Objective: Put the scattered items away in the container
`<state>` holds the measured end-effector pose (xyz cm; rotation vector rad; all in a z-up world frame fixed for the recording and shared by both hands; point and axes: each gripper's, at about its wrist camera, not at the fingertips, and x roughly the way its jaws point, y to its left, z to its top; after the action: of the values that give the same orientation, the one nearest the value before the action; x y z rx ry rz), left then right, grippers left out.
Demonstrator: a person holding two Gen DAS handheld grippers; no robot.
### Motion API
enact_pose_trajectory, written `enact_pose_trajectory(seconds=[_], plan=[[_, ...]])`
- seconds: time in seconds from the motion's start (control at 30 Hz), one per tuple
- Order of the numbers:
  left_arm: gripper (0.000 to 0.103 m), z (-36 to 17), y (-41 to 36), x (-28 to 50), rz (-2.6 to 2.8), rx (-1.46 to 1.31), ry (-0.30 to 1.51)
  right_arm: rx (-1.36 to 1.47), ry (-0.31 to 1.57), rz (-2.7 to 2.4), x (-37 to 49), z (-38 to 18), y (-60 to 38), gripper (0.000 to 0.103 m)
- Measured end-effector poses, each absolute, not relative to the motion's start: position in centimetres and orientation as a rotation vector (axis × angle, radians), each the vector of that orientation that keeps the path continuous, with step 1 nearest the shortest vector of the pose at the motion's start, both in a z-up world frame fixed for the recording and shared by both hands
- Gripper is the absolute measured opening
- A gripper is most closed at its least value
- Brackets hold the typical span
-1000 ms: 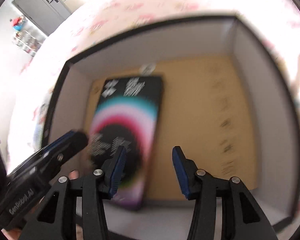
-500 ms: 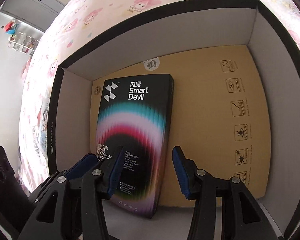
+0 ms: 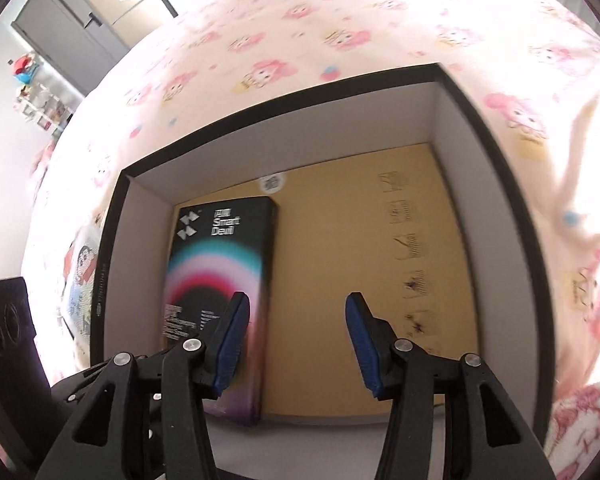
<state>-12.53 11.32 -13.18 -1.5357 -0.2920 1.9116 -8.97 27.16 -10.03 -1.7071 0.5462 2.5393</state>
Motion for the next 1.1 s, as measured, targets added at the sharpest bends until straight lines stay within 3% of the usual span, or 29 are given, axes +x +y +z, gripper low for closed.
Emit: enact_pose_trajectory(seconds=[0.4,0.63,0.9,1.1], plan=[[0.027,-16.3,14.9,-12.9,1.842,-1.752,-0.172,-1.651,0.52,2.568,-10.0,-9.0,27.9,0.046],[0.028,-15.8,12.6,-14.1,1.892,-1.804,-0.348,-1.695,0.559,2.553,-9.6,-9.2,28.3,0.046],[0.029,-11.5,10.1,-16.5,2.058,-1.65,-0.39,-1.71,0.515,2.602,-13.3,-7.6,26.7,0.046],[0.029,-11.5,13.4,-21.6,2.189,-1.732,-0.218,-1.841,0.432,2.575,-16.6,-9.2,24.5,0.046]])
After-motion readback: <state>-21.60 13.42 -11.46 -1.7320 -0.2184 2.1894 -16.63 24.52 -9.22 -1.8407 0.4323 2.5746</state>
